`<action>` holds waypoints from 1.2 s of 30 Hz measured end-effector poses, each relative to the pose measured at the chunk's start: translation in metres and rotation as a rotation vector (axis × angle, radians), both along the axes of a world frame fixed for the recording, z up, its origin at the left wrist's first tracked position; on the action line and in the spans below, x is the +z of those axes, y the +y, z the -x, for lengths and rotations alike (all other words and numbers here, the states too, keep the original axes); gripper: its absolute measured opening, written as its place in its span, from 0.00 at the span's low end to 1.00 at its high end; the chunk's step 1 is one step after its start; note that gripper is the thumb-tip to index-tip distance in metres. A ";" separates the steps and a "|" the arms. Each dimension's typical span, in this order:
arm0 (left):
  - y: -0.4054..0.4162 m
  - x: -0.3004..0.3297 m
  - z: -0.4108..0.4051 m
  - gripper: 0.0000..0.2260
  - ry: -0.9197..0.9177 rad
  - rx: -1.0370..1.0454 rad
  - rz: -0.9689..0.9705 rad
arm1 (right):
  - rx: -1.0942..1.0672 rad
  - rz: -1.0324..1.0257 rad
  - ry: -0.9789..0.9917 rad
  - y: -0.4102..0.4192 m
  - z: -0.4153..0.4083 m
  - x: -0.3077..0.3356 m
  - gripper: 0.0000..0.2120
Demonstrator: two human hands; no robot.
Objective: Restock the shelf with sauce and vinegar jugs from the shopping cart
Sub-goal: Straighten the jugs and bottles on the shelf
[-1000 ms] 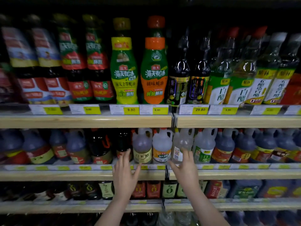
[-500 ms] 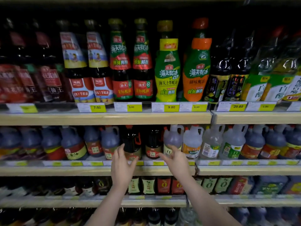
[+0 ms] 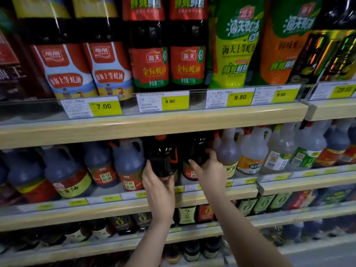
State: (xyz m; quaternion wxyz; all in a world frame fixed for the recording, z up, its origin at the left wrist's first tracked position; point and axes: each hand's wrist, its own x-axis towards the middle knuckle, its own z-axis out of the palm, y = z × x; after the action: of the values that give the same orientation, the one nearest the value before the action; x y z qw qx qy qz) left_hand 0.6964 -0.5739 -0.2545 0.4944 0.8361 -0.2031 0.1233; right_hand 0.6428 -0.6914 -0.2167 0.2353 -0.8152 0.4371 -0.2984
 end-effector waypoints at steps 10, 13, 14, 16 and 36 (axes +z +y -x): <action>-0.001 -0.013 -0.004 0.34 -0.046 0.022 0.029 | -0.067 -0.077 0.120 0.001 -0.021 0.002 0.31; 0.000 -0.014 -0.005 0.39 -0.051 -0.001 0.024 | -0.036 -0.044 0.117 0.000 -0.018 0.003 0.28; -0.001 -0.014 -0.005 0.39 -0.055 -0.001 0.017 | -0.020 -0.031 0.116 0.001 -0.017 0.004 0.27; -0.002 -0.014 -0.005 0.39 -0.057 0.009 0.006 | 0.011 0.006 0.136 0.001 -0.014 0.006 0.26; -0.006 -0.012 -0.003 0.38 -0.072 0.072 -0.038 | 0.165 0.142 0.371 -0.012 0.004 0.026 0.26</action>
State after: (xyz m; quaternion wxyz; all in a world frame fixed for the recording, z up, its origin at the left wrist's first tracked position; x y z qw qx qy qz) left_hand 0.6991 -0.5798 -0.2667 0.4661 0.8471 -0.1928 0.1671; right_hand 0.6393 -0.7034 -0.1911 0.1162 -0.9037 0.3827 -0.1529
